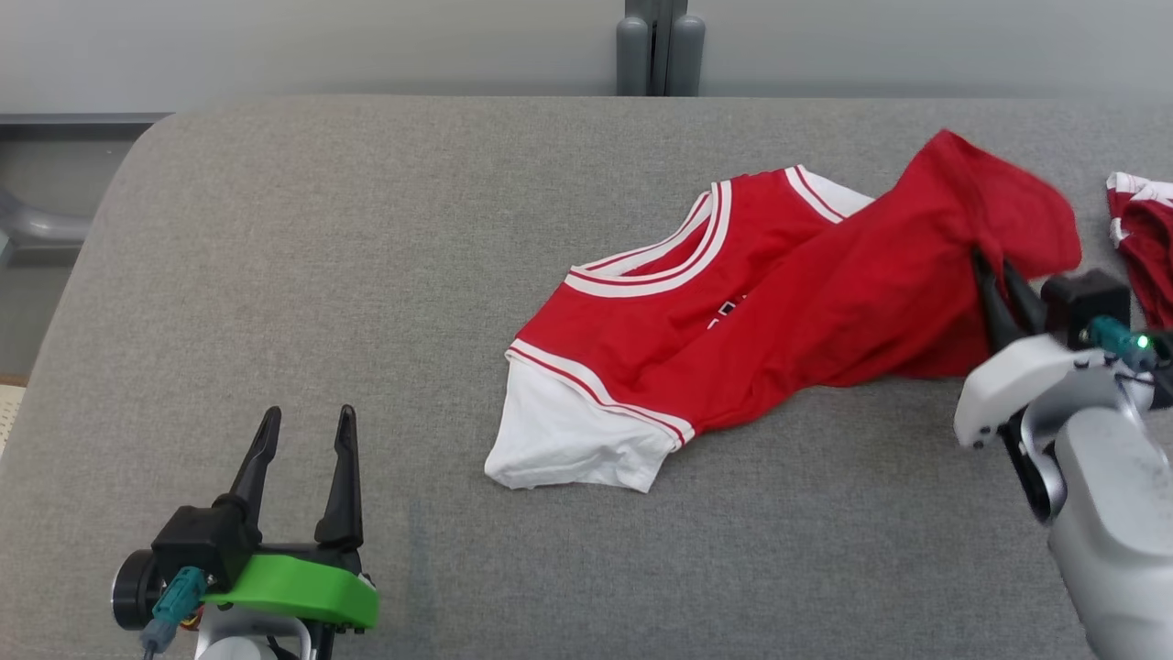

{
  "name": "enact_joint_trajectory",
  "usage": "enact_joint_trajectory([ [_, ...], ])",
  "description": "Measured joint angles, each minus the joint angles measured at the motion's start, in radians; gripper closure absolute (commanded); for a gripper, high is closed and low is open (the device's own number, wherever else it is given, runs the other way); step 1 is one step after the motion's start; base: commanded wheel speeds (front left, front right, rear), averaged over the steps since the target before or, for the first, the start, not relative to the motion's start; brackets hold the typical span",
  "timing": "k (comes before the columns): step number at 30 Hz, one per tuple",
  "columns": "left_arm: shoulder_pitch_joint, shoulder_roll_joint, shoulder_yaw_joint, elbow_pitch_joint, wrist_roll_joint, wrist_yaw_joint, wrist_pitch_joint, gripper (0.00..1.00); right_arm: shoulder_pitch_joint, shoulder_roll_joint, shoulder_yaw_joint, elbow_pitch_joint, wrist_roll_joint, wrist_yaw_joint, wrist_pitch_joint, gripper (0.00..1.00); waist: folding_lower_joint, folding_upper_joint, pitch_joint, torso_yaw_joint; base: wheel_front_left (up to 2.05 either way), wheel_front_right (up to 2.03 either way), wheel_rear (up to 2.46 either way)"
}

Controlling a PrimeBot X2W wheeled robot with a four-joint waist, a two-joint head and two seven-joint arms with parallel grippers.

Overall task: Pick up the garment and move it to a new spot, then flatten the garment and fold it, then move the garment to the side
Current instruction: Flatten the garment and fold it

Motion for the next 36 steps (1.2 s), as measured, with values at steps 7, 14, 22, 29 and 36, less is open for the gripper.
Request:
enact_joint_trajectory([
  [7, 0.021, -0.002, 0.016, 0.002, 0.000, 0.000, 0.000, 0.00, 0.164, 0.033, -0.015, -0.042, 0.034, 0.000, 0.000, 0.00, 0.0000, 0.0000, -0.020, -0.018, 0.00, 0.00, 0.00],
  [14, 0.032, 0.012, 0.051, -0.009, 0.017, 0.000, 0.000, 0.00, 0.276, 0.071, -0.093, -0.196, 0.037, 0.000, 0.000, 0.00, 0.0000, 0.0000, -0.036, -0.041, 0.00, 0.00, 0.00],
  [22, 0.063, 0.020, 0.081, -0.018, 0.031, 0.000, 0.000, 0.00, 0.454, 0.128, -0.166, -0.433, 0.029, 0.000, 0.000, 0.00, 0.0000, 0.0000, -0.080, -0.063, 0.00, 0.00, 0.00],
  [29, 0.091, 0.021, 0.100, -0.024, 0.035, 0.000, 0.000, 0.00, 0.583, 0.189, -0.201, -0.529, 0.006, 0.000, 0.000, 0.00, 0.0000, 0.0000, -0.109, -0.071, 0.00, 0.00, 0.00],
  [36, 0.107, 0.016, 0.108, -0.030, 0.046, 0.000, 0.000, 0.00, 0.616, 0.211, -0.201, -0.552, -0.012, 0.000, 0.000, 0.00, 0.0000, 0.0000, -0.130, -0.075, 0.00, 0.00, 0.00],
])
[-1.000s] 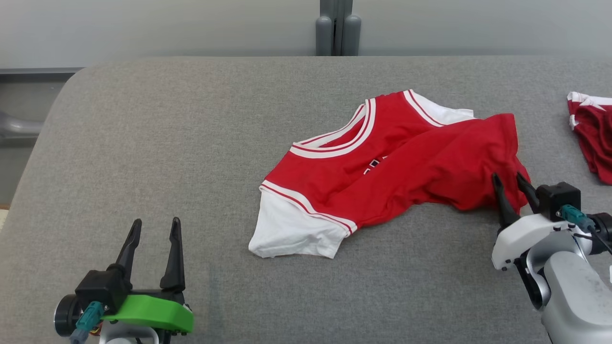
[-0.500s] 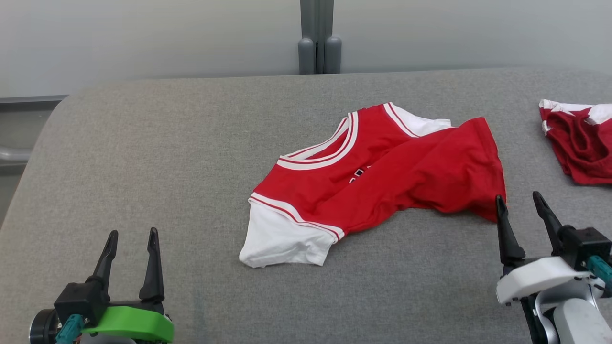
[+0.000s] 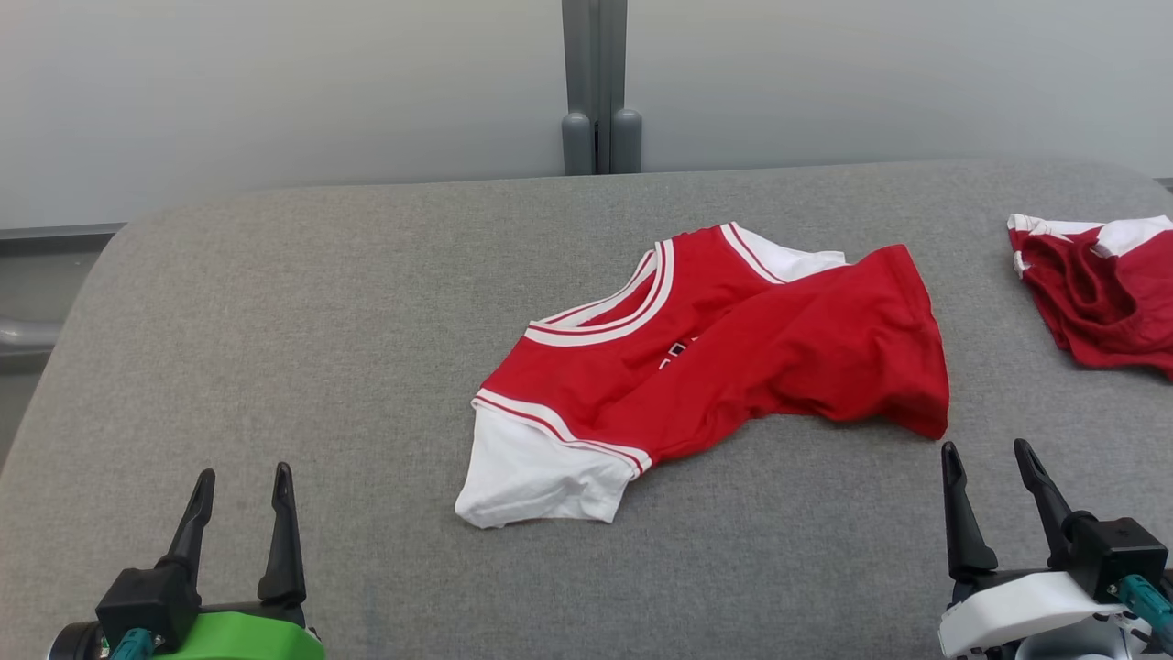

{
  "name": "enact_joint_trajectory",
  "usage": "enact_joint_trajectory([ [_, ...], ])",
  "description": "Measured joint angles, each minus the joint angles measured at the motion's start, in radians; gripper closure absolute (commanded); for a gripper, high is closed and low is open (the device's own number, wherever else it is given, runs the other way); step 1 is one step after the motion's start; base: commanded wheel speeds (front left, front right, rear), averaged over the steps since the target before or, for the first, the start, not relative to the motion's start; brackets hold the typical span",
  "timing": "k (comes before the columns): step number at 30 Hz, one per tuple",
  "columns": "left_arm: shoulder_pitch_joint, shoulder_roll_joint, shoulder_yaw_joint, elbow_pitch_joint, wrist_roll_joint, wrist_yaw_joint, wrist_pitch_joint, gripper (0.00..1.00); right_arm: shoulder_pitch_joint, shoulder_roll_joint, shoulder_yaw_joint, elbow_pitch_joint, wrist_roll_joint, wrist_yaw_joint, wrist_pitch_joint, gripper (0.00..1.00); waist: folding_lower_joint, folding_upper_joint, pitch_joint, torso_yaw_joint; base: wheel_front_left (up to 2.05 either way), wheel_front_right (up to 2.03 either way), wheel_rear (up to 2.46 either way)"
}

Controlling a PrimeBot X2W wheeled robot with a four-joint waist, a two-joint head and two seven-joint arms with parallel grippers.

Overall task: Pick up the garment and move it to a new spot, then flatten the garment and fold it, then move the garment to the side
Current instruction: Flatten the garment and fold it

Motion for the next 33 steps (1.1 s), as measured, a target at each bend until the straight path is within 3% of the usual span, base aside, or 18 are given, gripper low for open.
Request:
enact_joint_trajectory([
  [8, -0.029, 0.011, -0.040, 0.015, 0.008, 0.000, 0.000, 0.00, -0.011, -0.004, 0.026, 0.003, 0.000, 0.000, 0.000, 0.00, 0.0000, 0.0000, 0.006, -0.004, 0.00, 0.00, 0.00],
  [15, -0.237, 0.070, -0.139, 0.086, -0.001, 0.000, -0.002, 0.00, -0.046, -0.006, 0.051, 0.014, 0.001, 0.000, 0.000, 0.00, 0.0000, 0.0000, 0.041, -0.033, 0.00, 0.00, 0.00],
  [23, -0.489, 0.131, -0.266, 0.262, -0.044, 0.000, 0.012, 0.00, -0.093, -0.004, 0.046, 0.020, 0.002, 0.000, 0.000, 0.00, 0.0000, 0.0000, 0.116, -0.085, 0.00, 0.00, 0.00],
  [33, -0.641, 0.172, -0.477, 0.537, -0.153, -0.002, 0.051, 0.00, -0.150, 0.008, 0.040, 0.026, 0.002, 0.000, 0.000, 0.00, 0.0000, 0.0000, 0.231, -0.161, 0.00, 0.00, 0.00],
])
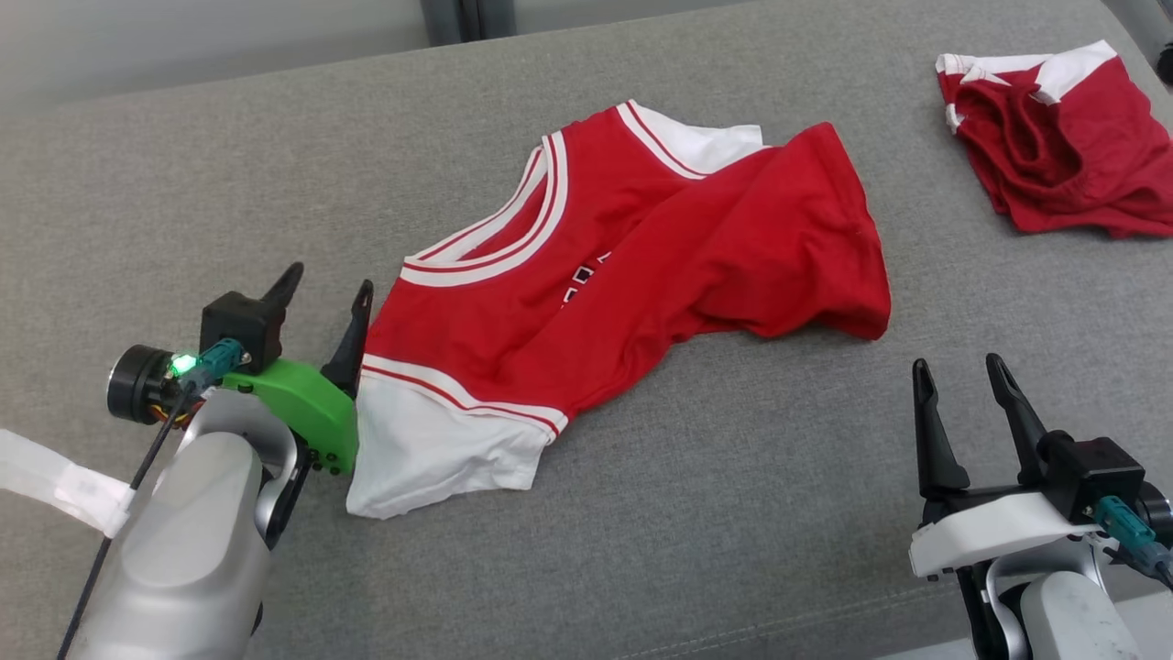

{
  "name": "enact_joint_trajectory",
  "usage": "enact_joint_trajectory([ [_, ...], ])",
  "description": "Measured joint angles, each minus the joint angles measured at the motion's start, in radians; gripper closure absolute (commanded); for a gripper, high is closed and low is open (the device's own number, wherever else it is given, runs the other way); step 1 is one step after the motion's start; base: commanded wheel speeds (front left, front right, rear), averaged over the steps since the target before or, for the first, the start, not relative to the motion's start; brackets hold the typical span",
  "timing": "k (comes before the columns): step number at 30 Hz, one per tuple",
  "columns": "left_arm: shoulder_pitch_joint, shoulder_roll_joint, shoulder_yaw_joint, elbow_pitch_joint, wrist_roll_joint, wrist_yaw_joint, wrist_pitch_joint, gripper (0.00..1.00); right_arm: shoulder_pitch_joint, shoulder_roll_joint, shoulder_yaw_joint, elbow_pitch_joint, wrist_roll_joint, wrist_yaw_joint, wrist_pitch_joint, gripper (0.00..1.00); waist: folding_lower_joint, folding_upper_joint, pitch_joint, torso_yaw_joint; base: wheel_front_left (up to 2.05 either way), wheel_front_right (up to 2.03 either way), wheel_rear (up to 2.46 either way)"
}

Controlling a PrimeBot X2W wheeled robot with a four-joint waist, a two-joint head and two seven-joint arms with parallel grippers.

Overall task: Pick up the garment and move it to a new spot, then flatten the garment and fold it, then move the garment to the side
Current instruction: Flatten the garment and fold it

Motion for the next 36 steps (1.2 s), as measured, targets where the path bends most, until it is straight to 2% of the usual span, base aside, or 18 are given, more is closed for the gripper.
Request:
enact_joint_trajectory([
  [11, -0.028, -0.003, -0.172, 0.171, -0.128, -0.001, 0.055, 0.00, -0.014, 0.004, -0.009, 0.006, -0.002, 0.000, 0.000, 0.00, 0.0000, 0.0000, 0.034, -0.046, 0.00, 0.00, 0.00],
  [12, -0.033, -0.003, -0.183, 0.178, -0.137, -0.001, 0.060, 0.22, -0.014, 0.004, -0.010, 0.006, -0.002, 0.000, 0.000, 0.00, 0.0000, 0.0000, 0.033, -0.046, 0.00, 0.00, 0.00],
  [13, -0.037, -0.004, -0.190, 0.184, -0.153, -0.001, 0.061, 0.73, -0.014, 0.005, -0.012, 0.006, -0.003, 0.000, 0.000, 0.00, 0.0000, 0.0000, 0.032, -0.046, 0.00, 0.00, 0.00],
  [14, -0.038, -0.006, -0.198, 0.188, -0.161, -0.001, 0.060, 1.00, -0.014, 0.007, -0.014, 0.006, -0.003, 0.000, 0.000, 0.00, 0.0000, 0.0000, 0.030, -0.045, 0.00, 0.00, 0.00],
  [18, -0.042, -0.009, -0.216, 0.213, -0.187, -0.001, 0.034, 1.00, -0.014, 0.007, -0.020, 0.006, -0.008, 0.000, 0.000, 0.00, 0.0000, 0.0000, 0.021, -0.039, 0.00, 0.00, 0.00],
  [23, -0.050, 0.022, -0.162, 0.241, -0.229, 0.006, -0.027, 1.00, -0.008, 0.009, -0.025, 0.006, -0.010, 0.000, 0.000, 0.00, 0.0000, 0.0000, 0.006, -0.023, 0.00, 0.00, 0.00],
  [27, -0.041, 0.054, -0.123, 0.241, -0.240, 0.022, -0.045, 1.00, -0.002, 0.010, -0.030, 0.009, -0.012, 0.000, 0.000, 0.00, 0.0000, 0.0000, -0.007, -0.010, 0.00, 0.00, 0.00],
  [30, -0.006, 0.056, -0.115, 0.237, -0.242, 0.025, -0.046, 1.00, 0.009, 0.011, -0.030, 0.014, -0.012, 0.000, 0.000, 0.00, 0.0000, 0.0000, -0.019, -0.001, 0.00, 0.00, 0.00],
  [32, 0.014, 0.052, -0.107, 0.214, -0.238, 0.035, -0.046, 0.00, 0.013, 0.011, -0.027, 0.018, -0.012, 0.000, 0.000, 0.00, 0.0000, 0.0000, -0.027, 0.005, 0.00, 0.00, 0.00],
  [36, 0.056, 0.047, -0.039, 0.081, -0.217, 0.062, -0.051, 0.00, 0.019, 0.009, -0.022, 0.021, -0.012, 0.000, 0.000, 0.00, 0.0000, 0.0000, -0.049, 0.019, 0.00, 0.00, 0.00],
])
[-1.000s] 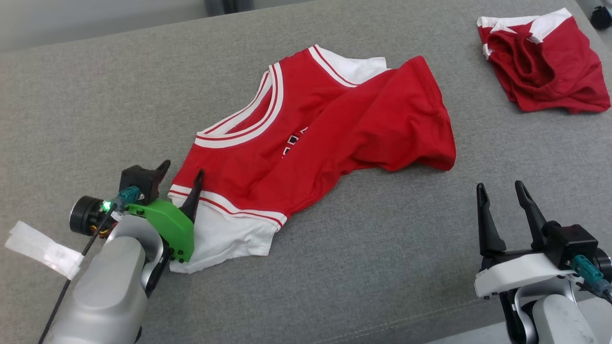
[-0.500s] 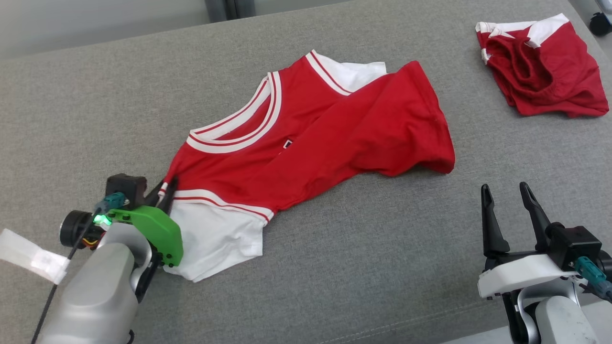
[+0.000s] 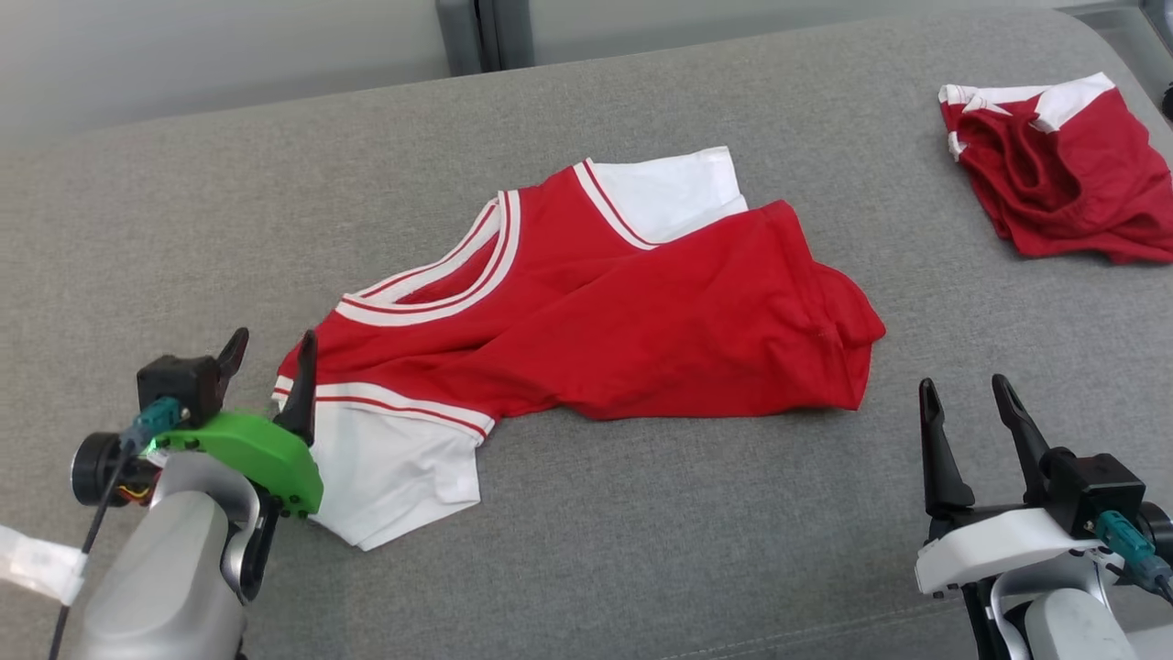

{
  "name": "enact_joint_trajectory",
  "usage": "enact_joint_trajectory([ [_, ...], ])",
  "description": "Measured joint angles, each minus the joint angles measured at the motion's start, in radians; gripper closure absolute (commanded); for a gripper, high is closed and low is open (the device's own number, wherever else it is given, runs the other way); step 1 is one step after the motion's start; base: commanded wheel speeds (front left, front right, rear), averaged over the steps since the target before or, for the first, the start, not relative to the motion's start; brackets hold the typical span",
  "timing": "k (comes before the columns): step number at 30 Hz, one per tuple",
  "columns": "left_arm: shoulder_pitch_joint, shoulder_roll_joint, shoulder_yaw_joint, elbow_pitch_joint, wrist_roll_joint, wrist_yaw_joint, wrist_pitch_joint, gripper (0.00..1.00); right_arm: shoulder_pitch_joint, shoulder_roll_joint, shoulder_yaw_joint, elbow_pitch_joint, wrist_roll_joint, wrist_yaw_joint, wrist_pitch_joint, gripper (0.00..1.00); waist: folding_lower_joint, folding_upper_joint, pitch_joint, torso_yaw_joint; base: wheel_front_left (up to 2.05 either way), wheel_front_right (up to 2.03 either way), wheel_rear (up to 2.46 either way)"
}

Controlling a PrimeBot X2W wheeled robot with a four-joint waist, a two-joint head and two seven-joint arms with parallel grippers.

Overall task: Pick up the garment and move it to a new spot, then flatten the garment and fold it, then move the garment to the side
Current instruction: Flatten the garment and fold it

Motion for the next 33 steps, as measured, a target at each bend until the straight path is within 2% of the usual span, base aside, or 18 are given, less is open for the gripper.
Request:
enact_joint_trajectory([
  [8, 0.228, -0.021, 0.212, -0.324, 0.095, 0.068, 0.000, 0.00, 0.015, -0.024, 0.031, 0.017, 0.000, 0.000, 0.000, 0.00, 0.0000, 0.0000, -0.055, 0.039, 0.00, 0.00, 0.00],
  [14, 0.416, -0.081, 0.366, -0.532, 0.182, 0.091, -0.002, 0.00, -0.002, -0.061, 0.065, 0.052, 0.004, 0.000, 0.000, 0.00, 0.0000, 0.0000, -0.090, 0.078, 0.00, 0.00, 0.00],
  [17, 0.495, -0.115, 0.419, -0.599, 0.215, 0.080, -0.002, 0.00, -0.016, -0.080, 0.071, 0.086, 0.012, 0.000, 0.000, 0.00, 0.0000, 0.0000, -0.106, 0.102, 0.00, 0.00, 0.00],
  [23, 0.560, -0.168, 0.464, -0.676, 0.268, 0.029, -0.002, 0.00, -0.025, -0.092, 0.073, 0.128, 0.021, 0.000, 0.000, 0.00, 0.0000, 0.0000, -0.133, 0.142, 0.00, 0.00, 0.00],
  [33, 0.573, -0.212, 0.506, -0.694, 0.325, -0.017, -0.002, 0.00, -0.088, -0.119, 0.124, 0.226, 0.033, 0.000, 0.000, 0.00, 0.0000, 0.0000, -0.141, 0.172, 0.00, 0.00, 0.00],
])
